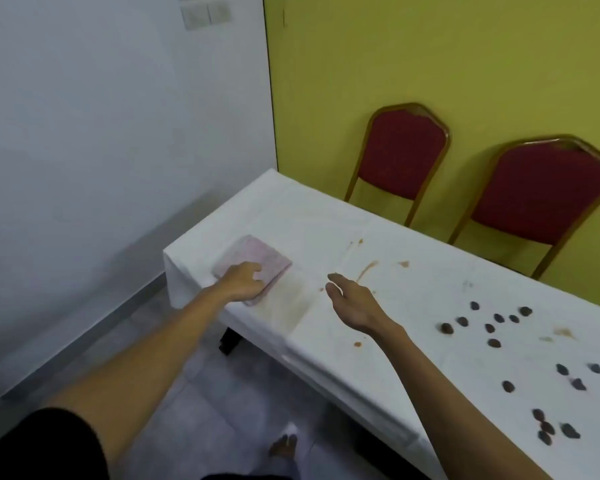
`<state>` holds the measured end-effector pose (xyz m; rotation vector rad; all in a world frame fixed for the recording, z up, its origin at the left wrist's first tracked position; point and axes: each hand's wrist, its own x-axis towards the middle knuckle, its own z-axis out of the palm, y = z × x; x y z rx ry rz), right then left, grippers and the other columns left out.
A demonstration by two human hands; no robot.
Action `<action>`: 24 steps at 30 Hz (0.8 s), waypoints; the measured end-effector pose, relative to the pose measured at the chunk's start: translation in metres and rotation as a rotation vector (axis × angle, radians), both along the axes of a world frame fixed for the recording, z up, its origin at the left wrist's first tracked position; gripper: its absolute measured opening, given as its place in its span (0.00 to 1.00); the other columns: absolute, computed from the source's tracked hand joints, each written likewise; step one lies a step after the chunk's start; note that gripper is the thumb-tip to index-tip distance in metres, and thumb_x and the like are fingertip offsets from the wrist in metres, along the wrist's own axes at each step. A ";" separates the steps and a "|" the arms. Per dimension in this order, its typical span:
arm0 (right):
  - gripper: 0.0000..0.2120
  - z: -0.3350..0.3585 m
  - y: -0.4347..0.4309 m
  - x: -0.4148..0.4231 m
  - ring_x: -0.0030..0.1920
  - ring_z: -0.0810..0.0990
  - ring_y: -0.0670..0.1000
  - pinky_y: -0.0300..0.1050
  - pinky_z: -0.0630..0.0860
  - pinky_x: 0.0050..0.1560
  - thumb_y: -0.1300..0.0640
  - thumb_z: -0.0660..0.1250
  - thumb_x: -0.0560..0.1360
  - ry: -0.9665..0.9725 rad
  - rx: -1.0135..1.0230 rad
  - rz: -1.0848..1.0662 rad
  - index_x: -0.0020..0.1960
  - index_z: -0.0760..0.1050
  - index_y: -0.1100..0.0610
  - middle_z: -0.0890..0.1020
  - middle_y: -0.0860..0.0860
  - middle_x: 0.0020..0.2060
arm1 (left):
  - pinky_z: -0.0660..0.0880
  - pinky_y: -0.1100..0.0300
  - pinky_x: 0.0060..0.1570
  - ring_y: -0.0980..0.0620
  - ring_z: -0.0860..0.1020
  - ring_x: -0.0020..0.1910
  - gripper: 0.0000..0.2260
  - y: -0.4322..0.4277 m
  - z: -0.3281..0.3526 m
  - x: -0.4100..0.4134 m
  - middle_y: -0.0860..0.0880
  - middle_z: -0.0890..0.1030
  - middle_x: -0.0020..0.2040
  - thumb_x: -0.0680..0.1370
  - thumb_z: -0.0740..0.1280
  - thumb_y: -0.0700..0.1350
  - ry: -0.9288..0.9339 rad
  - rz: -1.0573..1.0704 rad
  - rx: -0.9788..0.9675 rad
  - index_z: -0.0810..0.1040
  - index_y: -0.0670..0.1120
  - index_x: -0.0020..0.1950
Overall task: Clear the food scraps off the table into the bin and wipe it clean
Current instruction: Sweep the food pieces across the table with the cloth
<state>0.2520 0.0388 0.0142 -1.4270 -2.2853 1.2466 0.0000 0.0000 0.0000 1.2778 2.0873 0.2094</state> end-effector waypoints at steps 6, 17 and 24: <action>0.23 -0.028 0.009 -0.046 0.76 0.63 0.54 0.45 0.58 0.73 0.50 0.52 0.85 -0.050 -0.068 -0.035 0.77 0.62 0.57 0.65 0.52 0.77 | 0.67 0.56 0.68 0.43 0.69 0.72 0.24 0.027 -0.030 -0.027 0.43 0.67 0.76 0.81 0.62 0.46 0.067 -0.020 -0.011 0.64 0.43 0.77; 0.22 -0.072 0.025 -0.077 0.73 0.67 0.54 0.41 0.62 0.67 0.51 0.54 0.84 -0.085 -0.126 -0.178 0.76 0.66 0.57 0.69 0.53 0.74 | 0.42 0.28 0.70 0.31 0.35 0.77 0.56 0.064 -0.098 -0.044 0.38 0.35 0.79 0.64 0.66 0.76 0.301 -0.104 -0.110 0.41 0.53 0.80; 0.20 -0.080 0.037 -0.079 0.70 0.71 0.55 0.41 0.64 0.62 0.51 0.55 0.84 -0.077 -0.123 -0.270 0.73 0.69 0.57 0.73 0.53 0.71 | 0.49 0.27 0.70 0.29 0.43 0.77 0.39 0.070 -0.104 -0.046 0.35 0.43 0.79 0.74 0.63 0.66 0.331 -0.111 -0.026 0.51 0.54 0.78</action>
